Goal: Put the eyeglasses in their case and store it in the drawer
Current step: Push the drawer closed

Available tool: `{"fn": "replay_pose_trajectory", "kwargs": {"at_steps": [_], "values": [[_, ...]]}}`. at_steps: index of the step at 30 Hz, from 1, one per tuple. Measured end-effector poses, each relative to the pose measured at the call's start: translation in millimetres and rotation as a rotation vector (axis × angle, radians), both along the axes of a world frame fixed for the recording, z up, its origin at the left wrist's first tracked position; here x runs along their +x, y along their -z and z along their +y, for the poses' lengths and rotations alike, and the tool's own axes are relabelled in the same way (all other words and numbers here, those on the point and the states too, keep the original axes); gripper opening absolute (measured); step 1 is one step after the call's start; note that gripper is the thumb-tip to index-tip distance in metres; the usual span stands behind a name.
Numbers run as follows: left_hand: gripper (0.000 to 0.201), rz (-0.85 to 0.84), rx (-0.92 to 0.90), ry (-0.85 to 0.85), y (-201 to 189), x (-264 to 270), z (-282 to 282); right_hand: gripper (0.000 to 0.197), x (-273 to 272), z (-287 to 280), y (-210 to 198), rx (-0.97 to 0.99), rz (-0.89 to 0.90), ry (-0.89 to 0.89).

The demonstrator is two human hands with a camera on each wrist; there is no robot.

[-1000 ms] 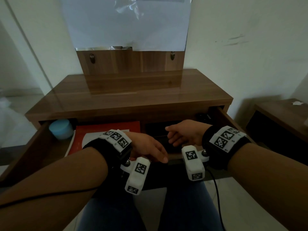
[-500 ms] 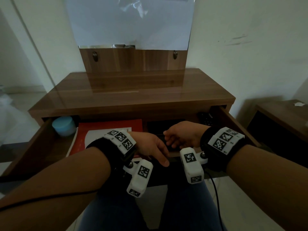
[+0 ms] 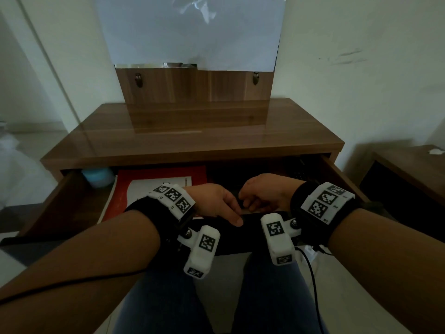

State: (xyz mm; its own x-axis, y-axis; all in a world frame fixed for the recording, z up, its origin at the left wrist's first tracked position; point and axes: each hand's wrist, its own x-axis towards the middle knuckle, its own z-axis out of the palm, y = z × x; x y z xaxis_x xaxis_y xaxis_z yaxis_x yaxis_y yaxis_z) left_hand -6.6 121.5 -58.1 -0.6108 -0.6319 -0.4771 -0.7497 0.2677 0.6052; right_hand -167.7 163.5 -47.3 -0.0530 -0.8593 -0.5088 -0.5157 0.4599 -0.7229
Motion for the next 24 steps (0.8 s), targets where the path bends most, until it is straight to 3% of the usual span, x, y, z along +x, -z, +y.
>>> {"fn": "replay_pose_trajectory", "kwargs": {"at_steps": [13,24], "values": [[0.022,0.162,-0.195,-0.181,3,-2,-33,0.009,-4,-24,-11,-0.235,-0.137,0.048],[0.019,0.205,-0.207,-0.180,-1,-8,-56,0.023,-3,-35,-21,-0.009,-0.143,-0.014]]}}
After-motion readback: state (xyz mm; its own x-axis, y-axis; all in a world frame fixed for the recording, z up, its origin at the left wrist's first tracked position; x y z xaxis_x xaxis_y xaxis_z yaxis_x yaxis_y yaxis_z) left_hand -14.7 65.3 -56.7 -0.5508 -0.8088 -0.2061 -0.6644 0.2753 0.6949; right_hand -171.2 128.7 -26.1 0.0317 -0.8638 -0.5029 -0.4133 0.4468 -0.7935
